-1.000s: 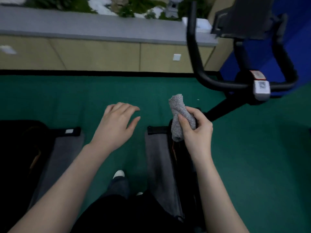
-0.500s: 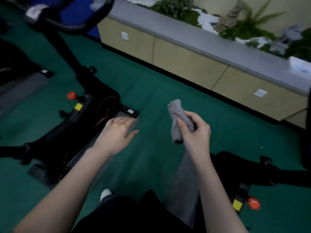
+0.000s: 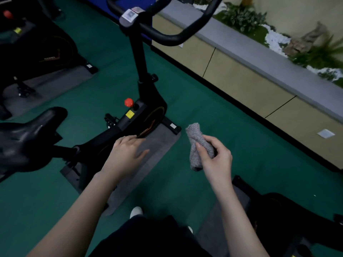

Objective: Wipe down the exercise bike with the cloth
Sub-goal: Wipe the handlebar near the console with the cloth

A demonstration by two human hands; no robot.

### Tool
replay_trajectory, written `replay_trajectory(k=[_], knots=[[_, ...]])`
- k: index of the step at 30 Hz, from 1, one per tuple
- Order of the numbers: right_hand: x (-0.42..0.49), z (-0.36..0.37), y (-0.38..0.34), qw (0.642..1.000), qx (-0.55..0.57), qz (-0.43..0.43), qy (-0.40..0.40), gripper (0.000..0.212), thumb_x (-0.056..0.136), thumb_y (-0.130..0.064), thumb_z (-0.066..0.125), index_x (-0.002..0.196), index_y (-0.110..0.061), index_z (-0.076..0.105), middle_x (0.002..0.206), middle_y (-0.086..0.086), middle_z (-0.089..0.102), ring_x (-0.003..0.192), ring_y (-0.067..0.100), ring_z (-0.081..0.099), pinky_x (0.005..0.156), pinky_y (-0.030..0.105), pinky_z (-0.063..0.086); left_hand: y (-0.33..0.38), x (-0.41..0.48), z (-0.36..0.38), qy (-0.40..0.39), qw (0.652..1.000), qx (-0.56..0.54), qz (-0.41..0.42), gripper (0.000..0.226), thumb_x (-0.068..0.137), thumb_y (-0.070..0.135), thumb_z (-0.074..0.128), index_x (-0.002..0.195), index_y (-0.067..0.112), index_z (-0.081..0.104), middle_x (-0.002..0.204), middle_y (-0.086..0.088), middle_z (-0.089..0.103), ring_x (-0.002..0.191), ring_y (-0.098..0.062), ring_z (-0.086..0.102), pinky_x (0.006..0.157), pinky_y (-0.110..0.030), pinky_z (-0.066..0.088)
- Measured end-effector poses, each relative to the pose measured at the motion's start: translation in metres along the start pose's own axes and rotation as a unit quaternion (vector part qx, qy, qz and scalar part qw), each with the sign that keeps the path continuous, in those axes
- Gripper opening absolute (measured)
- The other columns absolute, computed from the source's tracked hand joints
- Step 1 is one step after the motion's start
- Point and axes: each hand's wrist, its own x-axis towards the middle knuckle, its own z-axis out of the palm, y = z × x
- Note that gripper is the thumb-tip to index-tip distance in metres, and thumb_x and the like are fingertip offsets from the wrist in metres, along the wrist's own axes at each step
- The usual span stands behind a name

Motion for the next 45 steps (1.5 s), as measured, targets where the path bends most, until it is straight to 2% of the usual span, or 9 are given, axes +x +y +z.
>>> replay_trajectory(k=[4,9,13,16,23,32,39,43,45], knots=[[0.002,0.033,-0.009,1.000,-0.006,0.003,0.005,0.021,0.084,-0.005,0.070,0.096,-0.022,0.068,0.097,0.001,0.069,0.088,0.013,0.064,0.078,0.020,0.049,-0.032,0.007,-0.008,0.003,1.000,-0.012,-0.006,0.049,0.097,0.047,0.041,0.139,0.021,0.045,0.140,0.003,0.050,0.139,-0.015,0.030,0.114,-0.035,0.016],[0.020,0.062,-0.017,1.000,-0.009,0.005,-0.010,0.024,0.083,-0.006,0.071,0.096,-0.026,0.067,0.097,-0.002,0.069,0.089,0.011,0.065,0.076,0.015,0.049,-0.057,0.024,-0.014,-0.003,1.000,-0.022,-0.017,0.048,0.097,0.047,0.041,0.138,0.021,0.046,0.137,0.002,0.050,0.133,-0.016,0.036,0.109,-0.032,0.020],[0.055,0.079,-0.019,1.000,-0.004,0.004,-0.020,0.020,0.083,-0.005,0.071,0.097,-0.019,0.069,0.098,0.001,0.069,0.091,0.015,0.065,0.081,0.030,0.053,-0.063,0.052,-0.018,0.006,0.999,-0.033,-0.027,0.049,0.096,0.048,0.041,0.138,0.022,0.046,0.137,0.004,0.050,0.132,-0.015,0.037,0.109,-0.032,0.022],[0.089,0.091,-0.022,0.999,0.012,-0.004,-0.041,0.018,0.084,-0.005,0.069,0.099,-0.015,0.070,0.099,0.003,0.069,0.092,0.017,0.066,0.082,0.035,0.054,-0.066,0.077,-0.025,0.019,0.998,-0.035,-0.041,0.048,0.097,0.047,0.042,0.138,0.023,0.045,0.139,0.006,0.048,0.132,-0.014,0.038,0.108,-0.032,0.024],[0.166,0.106,-0.028,0.996,0.024,-0.037,-0.082,0.019,0.085,-0.007,0.069,0.101,-0.018,0.069,0.101,0.001,0.070,0.094,0.015,0.066,0.082,0.031,0.054,-0.058,0.140,-0.050,0.066,0.995,-0.045,-0.067,0.046,0.097,0.042,0.046,0.138,0.021,0.046,0.144,0.006,0.044,0.132,-0.017,0.040,0.106,-0.033,0.031],[0.212,0.134,-0.041,0.988,0.013,-0.096,-0.120,0.020,0.085,-0.004,0.068,0.103,-0.014,0.070,0.098,-0.003,0.066,0.089,0.003,0.063,0.077,0.016,0.050,-0.061,0.186,-0.069,0.106,0.991,-0.040,-0.077,0.041,0.095,0.038,0.052,0.131,0.019,0.054,0.132,0.004,0.056,0.127,-0.019,0.044,0.103,-0.034,0.029],[0.239,0.156,-0.061,0.987,-0.011,-0.144,-0.066,0.019,0.085,-0.003,0.068,0.104,-0.007,0.070,0.100,-0.003,0.065,0.094,0.007,0.062,0.082,0.024,0.052,-0.076,0.237,-0.094,0.165,0.984,-0.062,-0.025,0.035,0.092,0.030,0.059,0.122,0.013,0.062,0.125,-0.001,0.060,0.121,-0.023,0.051,0.099,-0.039,0.035],[0.258,0.184,-0.081,0.984,-0.026,-0.176,0.005,0.019,0.085,-0.003,0.068,0.104,0.000,0.070,0.101,0.002,0.065,0.095,0.009,0.062,0.085,0.029,0.052,-0.094,0.274,-0.120,0.198,0.977,-0.077,0.028,0.033,0.092,0.026,0.061,0.120,0.010,0.063,0.127,-0.002,0.060,0.120,-0.024,0.052,0.097,-0.039,0.038],[0.268,0.201,-0.093,0.980,-0.037,-0.190,0.052,0.019,0.084,-0.002,0.068,0.103,0.000,0.070,0.101,0.003,0.064,0.096,0.007,0.060,0.087,0.025,0.051,-0.107,0.292,-0.136,0.214,0.972,-0.081,0.055,0.032,0.092,0.025,0.060,0.120,0.010,0.062,0.125,-0.003,0.060,0.118,-0.024,0.052,0.095,-0.038,0.038]])
